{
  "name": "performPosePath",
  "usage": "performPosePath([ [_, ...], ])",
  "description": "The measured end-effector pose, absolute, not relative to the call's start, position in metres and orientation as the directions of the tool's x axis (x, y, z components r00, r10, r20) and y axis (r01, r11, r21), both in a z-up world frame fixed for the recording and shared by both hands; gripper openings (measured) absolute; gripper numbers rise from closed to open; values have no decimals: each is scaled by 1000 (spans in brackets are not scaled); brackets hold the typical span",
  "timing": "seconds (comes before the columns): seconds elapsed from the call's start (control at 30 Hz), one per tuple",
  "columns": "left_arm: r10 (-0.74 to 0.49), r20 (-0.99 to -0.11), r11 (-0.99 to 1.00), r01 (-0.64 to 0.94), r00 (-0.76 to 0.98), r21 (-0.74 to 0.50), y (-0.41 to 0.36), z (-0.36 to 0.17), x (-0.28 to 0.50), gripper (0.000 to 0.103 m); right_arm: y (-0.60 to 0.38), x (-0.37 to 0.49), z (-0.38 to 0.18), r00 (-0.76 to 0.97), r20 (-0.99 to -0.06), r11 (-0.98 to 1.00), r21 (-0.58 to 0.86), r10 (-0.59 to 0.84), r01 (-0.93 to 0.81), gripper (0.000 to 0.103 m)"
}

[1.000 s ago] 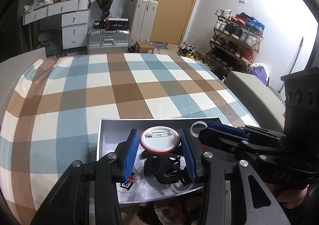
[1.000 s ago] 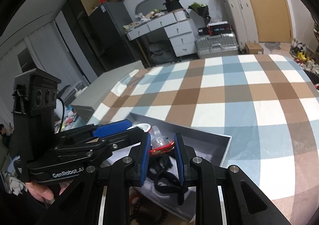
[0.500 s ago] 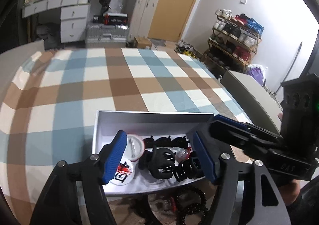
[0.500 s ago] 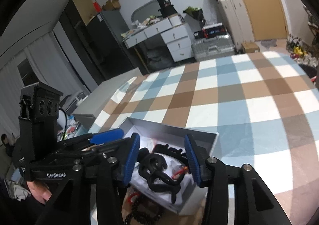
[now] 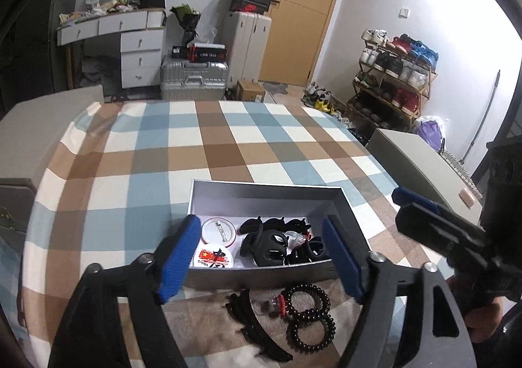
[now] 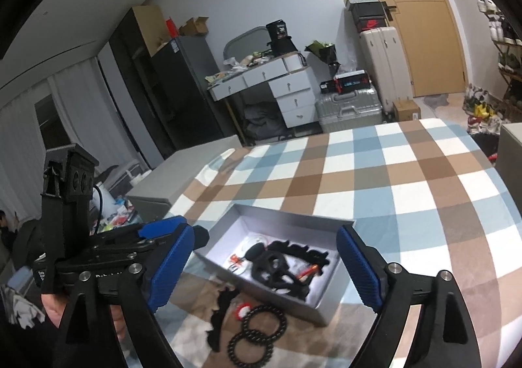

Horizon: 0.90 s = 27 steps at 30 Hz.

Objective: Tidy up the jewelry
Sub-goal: 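Withdraw both grippers from the box back toward the remaining items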

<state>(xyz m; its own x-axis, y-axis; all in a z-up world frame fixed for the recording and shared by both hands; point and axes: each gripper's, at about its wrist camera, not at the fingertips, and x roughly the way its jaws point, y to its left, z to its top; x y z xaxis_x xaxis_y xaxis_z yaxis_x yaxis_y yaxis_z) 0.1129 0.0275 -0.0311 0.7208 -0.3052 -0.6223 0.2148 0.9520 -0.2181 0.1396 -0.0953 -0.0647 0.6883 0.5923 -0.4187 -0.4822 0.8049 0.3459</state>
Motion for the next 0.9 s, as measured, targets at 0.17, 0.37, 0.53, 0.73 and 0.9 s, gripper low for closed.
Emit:
performPosePath([
  [0.17,-265,-589,963,185,763,-195,32,-24,100,82,-91,121,-59,701,-397,806,319,592,-499,99],
  [0.37,-221,-548,973,141,807,-185,38,-21,85,88,-91,99,-50,731,-354,812,286,583,-510,103],
  [0.53,-168,-517,983,103,839,-151,40,-22,71,99,-88,90,-56,733,-365,819,277,574,-503,103],
  [0.73,-139,-528,987,76,838,-139,47,-32,58,100,-87,78,-65,739,-391,836,257,548,-484,103],
  [0.9,-97,-542,990,27,835,-136,58,-45,44,100,-81,76,-84,707,-454,840,265,542,-474,103],
])
